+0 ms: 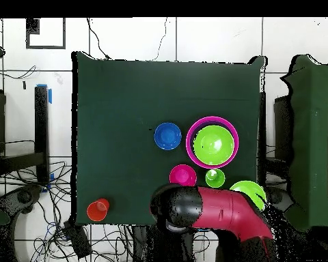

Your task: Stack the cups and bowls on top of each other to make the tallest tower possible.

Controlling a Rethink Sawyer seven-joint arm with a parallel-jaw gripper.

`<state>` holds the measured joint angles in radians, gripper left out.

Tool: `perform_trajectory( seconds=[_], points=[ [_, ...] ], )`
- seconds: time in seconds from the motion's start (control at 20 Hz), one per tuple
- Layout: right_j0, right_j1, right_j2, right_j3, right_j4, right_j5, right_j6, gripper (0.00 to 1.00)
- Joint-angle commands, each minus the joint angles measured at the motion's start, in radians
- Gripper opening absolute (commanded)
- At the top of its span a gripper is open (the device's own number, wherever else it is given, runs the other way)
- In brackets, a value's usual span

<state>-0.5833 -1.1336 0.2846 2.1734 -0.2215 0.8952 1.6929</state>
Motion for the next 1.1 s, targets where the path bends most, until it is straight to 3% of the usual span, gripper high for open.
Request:
perform_trajectory(
  seconds=[0.05, 0.15, 0.55, 0.85, 1.1],
  points=[
    [0.059, 0.141, 0.041, -0.028, -0.058, -0.102, 0.042, 0.0],
    [0.068, 0.172, 0.036, -0.072, -0.101, -0.123, 0.038, 0.0],
    [0.06, 0.216, 0.021, -0.126, -0.106, -0.091, 0.028, 0.0],
    [0.022, 0.276, 0.022, -0.173, -0.151, -0.19, -0.002, 0.0],
    [0.006, 0.294, 0.017, -0.213, -0.182, -0.18, -0.019, 0.0]
  ],
)
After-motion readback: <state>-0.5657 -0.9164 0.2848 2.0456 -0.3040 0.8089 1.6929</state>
